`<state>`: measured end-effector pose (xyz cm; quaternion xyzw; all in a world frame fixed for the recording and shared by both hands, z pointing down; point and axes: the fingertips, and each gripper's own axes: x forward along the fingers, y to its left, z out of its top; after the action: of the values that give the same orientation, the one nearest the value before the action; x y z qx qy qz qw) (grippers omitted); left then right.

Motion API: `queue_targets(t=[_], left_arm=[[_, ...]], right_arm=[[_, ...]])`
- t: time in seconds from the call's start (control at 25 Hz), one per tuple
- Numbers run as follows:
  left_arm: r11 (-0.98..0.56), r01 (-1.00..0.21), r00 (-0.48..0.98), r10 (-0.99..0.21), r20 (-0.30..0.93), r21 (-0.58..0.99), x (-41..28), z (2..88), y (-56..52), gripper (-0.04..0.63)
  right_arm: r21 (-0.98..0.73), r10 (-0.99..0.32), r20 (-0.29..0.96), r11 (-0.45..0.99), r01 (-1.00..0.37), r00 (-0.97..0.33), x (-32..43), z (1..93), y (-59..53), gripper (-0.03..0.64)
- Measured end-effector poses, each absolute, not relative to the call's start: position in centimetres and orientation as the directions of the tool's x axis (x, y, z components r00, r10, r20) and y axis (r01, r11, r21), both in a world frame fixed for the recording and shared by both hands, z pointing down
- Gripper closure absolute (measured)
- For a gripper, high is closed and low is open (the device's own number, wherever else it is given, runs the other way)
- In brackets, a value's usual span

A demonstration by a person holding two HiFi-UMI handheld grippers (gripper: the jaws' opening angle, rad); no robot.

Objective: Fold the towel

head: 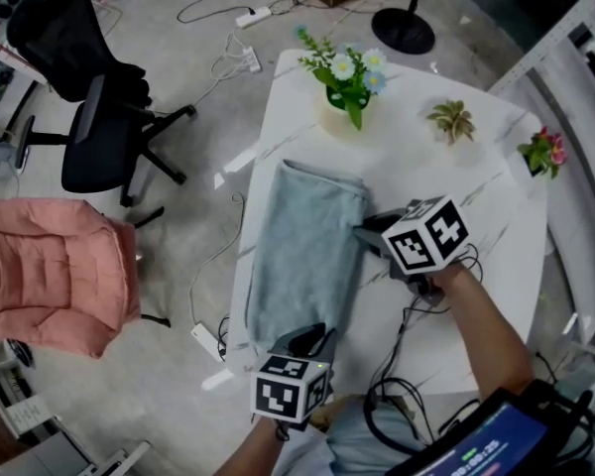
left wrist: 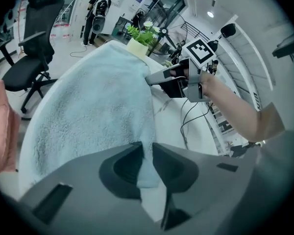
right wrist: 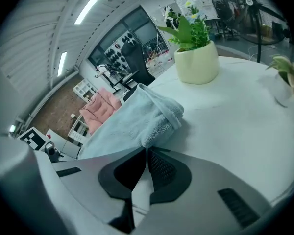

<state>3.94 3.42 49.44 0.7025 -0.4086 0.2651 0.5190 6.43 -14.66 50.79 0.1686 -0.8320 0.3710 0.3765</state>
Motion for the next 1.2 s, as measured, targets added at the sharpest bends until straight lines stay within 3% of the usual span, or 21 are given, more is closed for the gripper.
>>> queue_targets(t=[0.28,0.32,0.44,0.48,0.64,0.76,0.84,1.0,1.2], left_arm=[[-0.173,-0.807,0.591,-0.259,0.764,0.565,8.3,48.9,4.7,0.523],[-0.185,-0.800,0.600,-0.265,0.755,0.571,8.4,48.4,4.6,0.522],[-0.226,-0.770,0.637,-0.314,0.704,0.596,6.8,45.7,3.8,0.522],[-0.234,-0.769,0.638,-0.342,0.690,0.595,5.5,44.6,3.5,0.522],[-0.234,-0.790,0.608,-0.420,0.674,0.567,-0.3,43.1,2.7,0.548],[-0.266,-0.760,0.647,-0.391,0.654,0.593,-1.1,44.2,2.4,0.555],[-0.321,-0.742,0.671,-0.342,0.658,0.589,-0.8,45.5,2.5,0.557],[-0.396,-0.736,0.663,-0.255,0.704,0.549,-1.9,48.0,3.4,0.557],[-0.446,-0.709,0.673,-0.196,0.714,0.546,-4.1,49.5,3.7,0.586]], right_arm=[[-0.458,-0.024,0.775,0.666,-0.589,-0.631,9.7,51.0,-13.6,0.572],[-0.440,-0.040,0.778,0.676,-0.590,-0.626,9.9,51.0,-13.7,0.553],[-0.383,-0.114,0.775,0.698,-0.605,-0.621,10.4,49.7,-14.6,0.411],[-0.364,-0.149,0.768,0.698,-0.616,-0.623,10.6,48.8,-15.0,0.403],[-0.298,-0.302,0.731,0.665,-0.685,-0.612,12.3,45.1,-15.0,0.405],[-0.315,-0.349,0.689,0.645,-0.696,-0.635,12.3,42.5,-12.3,0.445],[-0.352,-0.328,0.653,0.667,-0.656,-0.683,10.3,41.4,-8.7,0.494],[-0.394,-0.210,0.613,0.755,-0.525,-0.762,4.0,42.9,1.0,0.506],[-0.272,-0.187,0.732,0.802,-0.532,-0.655,3.2,48.1,7.8,0.508]])
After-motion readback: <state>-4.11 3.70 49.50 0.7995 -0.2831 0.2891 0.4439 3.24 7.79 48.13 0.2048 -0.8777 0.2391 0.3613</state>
